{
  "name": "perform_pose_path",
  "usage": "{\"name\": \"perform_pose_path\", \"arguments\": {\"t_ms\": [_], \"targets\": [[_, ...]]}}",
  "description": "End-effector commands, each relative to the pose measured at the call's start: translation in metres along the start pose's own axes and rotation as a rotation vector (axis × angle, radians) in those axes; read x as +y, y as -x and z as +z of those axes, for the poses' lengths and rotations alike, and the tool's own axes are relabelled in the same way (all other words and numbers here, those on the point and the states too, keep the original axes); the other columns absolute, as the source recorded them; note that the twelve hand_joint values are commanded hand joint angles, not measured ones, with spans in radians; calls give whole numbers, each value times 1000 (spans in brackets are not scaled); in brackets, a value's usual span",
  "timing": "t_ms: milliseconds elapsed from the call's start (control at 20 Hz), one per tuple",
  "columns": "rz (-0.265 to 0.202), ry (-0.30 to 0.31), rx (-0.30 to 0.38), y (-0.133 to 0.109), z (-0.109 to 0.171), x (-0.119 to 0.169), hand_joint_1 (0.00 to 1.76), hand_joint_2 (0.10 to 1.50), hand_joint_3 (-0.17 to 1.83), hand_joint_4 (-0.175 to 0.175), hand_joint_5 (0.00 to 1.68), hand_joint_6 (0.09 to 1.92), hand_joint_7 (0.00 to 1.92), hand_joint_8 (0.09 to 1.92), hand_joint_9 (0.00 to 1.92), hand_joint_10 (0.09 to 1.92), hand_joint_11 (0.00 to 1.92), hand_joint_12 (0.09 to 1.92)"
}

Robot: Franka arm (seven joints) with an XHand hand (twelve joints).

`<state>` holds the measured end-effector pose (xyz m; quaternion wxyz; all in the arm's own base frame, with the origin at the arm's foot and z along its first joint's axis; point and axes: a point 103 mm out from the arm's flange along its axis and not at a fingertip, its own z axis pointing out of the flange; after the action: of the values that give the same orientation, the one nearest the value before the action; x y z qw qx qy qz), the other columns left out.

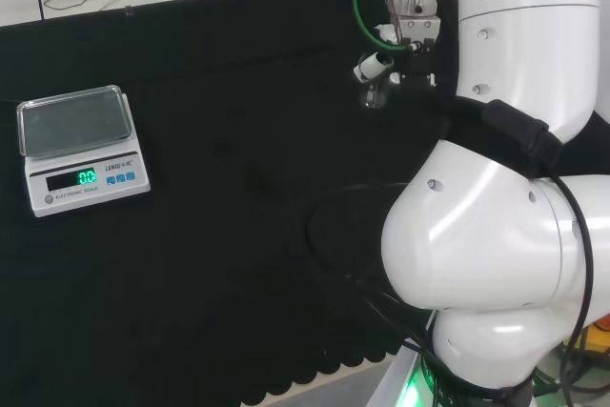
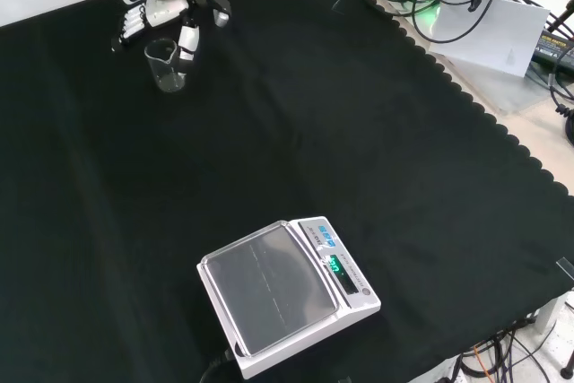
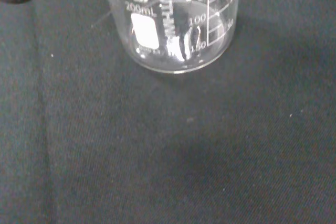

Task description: Pick up the beaker.

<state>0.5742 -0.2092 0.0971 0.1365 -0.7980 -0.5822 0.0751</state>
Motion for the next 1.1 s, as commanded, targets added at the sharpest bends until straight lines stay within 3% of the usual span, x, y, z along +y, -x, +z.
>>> {"name": "perform_pose_path", "arguments": {"t_ms": [50, 250, 450, 600, 700, 800, 900, 1000, 1100], "targets": [[-4, -16, -11, -3, 7, 2, 633, 728, 206, 27, 95, 87, 40, 690, 53, 861, 0, 950], [-1, -14, -21, -14, 12, 6, 686, 737, 211, 33, 153, 87, 60, 693, 60, 863, 0, 997], [3, 11, -41, -10, 12, 4, 851, 733, 342, 39, 367, 94, 238, 757, 277, 842, 74, 1407], [11, 22, -48, -10, 11, 5, 994, 670, 624, 32, 406, 780, 423, 868, 581, 793, 460, 1359], [14, 34, -49, -12, 12, 6, 1064, 658, 746, 18, 436, 1123, 511, 954, 754, 796, 708, 1259], [16, 46, -52, -12, 12, 6, 1138, 677, 808, -26, 491, 1294, 568, 1105, 867, 879, 969, 1107], [16, 54, -58, -13, 11, 7, 1116, 889, 594, -127, 672, 1375, 607, 1290, 905, 1027, 1156, 971], [16, 57, -56, -13, 11, 7, 1105, 987, 469, -164, 749, 1384, 653, 1396, 918, 1108, 1215, 908], [19, 62, -64, -22, 15, 11, 1134, 1034, 412, -38, 751, 1404, 737, 1424, 925, 1149, 1226, 884]]}}
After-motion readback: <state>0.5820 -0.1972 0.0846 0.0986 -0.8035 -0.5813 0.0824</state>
